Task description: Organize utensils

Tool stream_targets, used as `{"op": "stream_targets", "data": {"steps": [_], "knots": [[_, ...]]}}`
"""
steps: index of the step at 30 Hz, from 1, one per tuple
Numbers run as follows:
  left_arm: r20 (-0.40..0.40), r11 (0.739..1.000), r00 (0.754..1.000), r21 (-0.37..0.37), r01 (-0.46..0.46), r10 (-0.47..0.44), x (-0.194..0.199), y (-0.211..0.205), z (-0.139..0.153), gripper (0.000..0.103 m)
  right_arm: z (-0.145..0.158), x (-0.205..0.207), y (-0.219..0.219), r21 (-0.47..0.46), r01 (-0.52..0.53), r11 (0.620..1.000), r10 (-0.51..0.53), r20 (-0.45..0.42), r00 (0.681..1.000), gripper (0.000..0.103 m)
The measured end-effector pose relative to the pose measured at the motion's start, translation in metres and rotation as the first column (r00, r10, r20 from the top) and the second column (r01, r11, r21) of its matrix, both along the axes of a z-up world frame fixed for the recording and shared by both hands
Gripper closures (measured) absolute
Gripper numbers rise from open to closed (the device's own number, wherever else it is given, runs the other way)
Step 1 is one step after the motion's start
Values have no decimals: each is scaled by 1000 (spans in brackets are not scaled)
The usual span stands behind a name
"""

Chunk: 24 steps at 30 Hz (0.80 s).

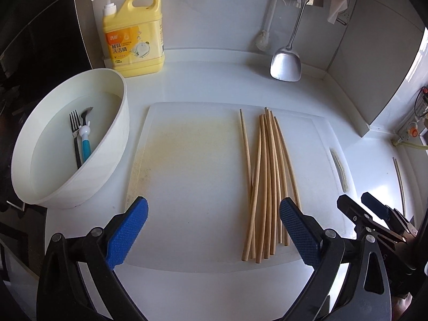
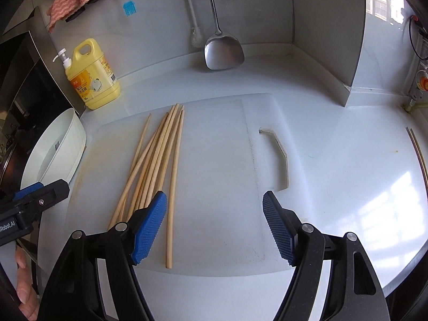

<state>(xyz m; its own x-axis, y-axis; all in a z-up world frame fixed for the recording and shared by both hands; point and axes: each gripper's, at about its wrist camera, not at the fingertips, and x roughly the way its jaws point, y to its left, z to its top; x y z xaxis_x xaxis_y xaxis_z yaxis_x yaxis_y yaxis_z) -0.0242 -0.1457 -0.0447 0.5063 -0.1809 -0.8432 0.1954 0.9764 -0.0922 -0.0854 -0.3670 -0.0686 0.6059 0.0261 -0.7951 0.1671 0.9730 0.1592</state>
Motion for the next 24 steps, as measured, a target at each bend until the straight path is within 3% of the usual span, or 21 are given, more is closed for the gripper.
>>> {"op": "stream_targets", "data": {"steps": [9, 24], "knots": [[23, 1000, 1000, -4, 9, -9, 20, -2, -17, 6, -11, 31, 9, -38, 7, 999, -7, 6, 1000, 32], [11, 999, 999, 6, 49, -49, 46, -3, -43, 6, -46, 70, 35, -163, -22, 986, 11, -68, 998, 32]]}}
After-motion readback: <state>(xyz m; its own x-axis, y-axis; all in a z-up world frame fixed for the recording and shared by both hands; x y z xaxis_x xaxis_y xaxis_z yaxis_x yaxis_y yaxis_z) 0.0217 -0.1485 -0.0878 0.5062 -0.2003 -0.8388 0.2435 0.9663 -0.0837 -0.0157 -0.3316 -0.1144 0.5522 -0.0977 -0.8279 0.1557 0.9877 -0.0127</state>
